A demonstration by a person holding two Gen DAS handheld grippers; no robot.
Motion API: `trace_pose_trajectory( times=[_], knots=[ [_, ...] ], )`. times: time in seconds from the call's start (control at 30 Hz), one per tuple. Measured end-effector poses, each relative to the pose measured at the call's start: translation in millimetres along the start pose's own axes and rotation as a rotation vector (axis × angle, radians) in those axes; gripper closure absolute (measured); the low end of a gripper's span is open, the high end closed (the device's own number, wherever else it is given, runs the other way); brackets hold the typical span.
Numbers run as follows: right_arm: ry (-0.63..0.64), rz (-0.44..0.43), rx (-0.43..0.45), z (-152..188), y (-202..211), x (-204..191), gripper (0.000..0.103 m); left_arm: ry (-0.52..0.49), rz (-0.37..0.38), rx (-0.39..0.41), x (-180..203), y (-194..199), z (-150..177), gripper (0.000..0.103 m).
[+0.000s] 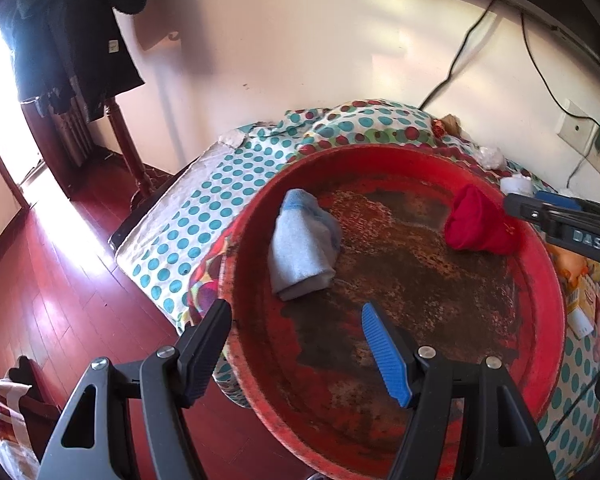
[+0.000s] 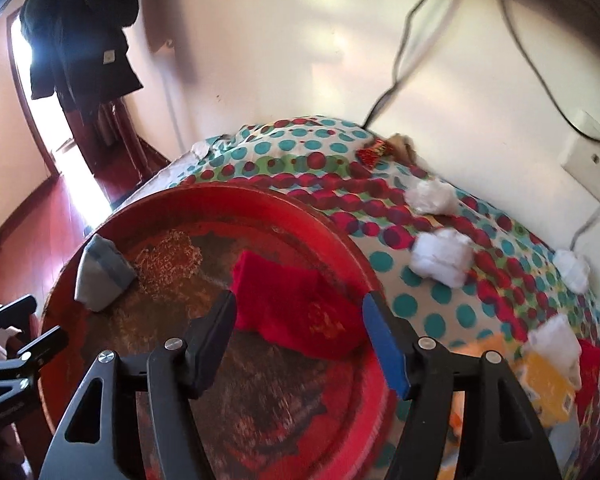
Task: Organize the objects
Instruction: 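Lower the red cloth into the red tray and open the right tool, then move the left tool to the yellow medicine box while the right tool approaches the white box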
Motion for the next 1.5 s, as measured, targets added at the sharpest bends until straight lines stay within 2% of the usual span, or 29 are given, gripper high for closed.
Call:
trace_pose_trajectory(
  times=[0.3,0.43,0.57,0.77,0.83,1.07,1.27,1.33,1.4,1.5],
  knots=[
    [-0.044,0.043,0.026,44,58,54,0.040,-0.096,0.019,0.009,31,2,3,0.033],
    [-0.063,0.076,0.025,76,89,96,0.040,-0.142,0.044,0.017,47,6,4,0.033],
    [-0.062,0.113,-0.005,109,107,135,0.040,-0.177,0.102,0.021,67,12,5,0.033],
    [-0.077,0.101,-0.070,150,107,179,0.040,-0.270,0.145,0.023,102,22,10,0.033],
    [-0.087,0.064,-0.073,155,104,184,0.040,-0.298,0.177,0.019,117,28,12,0.033],
    [-0.062,0.054,-0.084,157,80,197,0.040,-0.409,0.266,0.019,176,50,10,0.033],
    [-0.030,0.010,-0.074,149,66,203,0.040,-0.463,0.346,-0.028,226,50,12,0.033],
    [-0.009,0.010,-0.064,147,62,201,0.044,-0.482,0.367,-0.044,243,48,14,0.033],
    [-0.001,0.003,-0.049,147,62,199,0.061,-0.500,0.378,-0.053,259,44,16,0.033],
    [-0.031,0.009,-0.033,151,62,202,0.075,-0.538,0.411,-0.065,284,37,21,0.033]
  ],
)
Point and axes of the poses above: each gripper's, at about its wrist camera, not at the fingertips, and y roughly against the way its jaws point, x to its right, z to its underside, the point moved 6 cm from there along -y, roughly the way its jaws point, and after that the axes turned 2 degrees about -y, right-handed, at the moved point
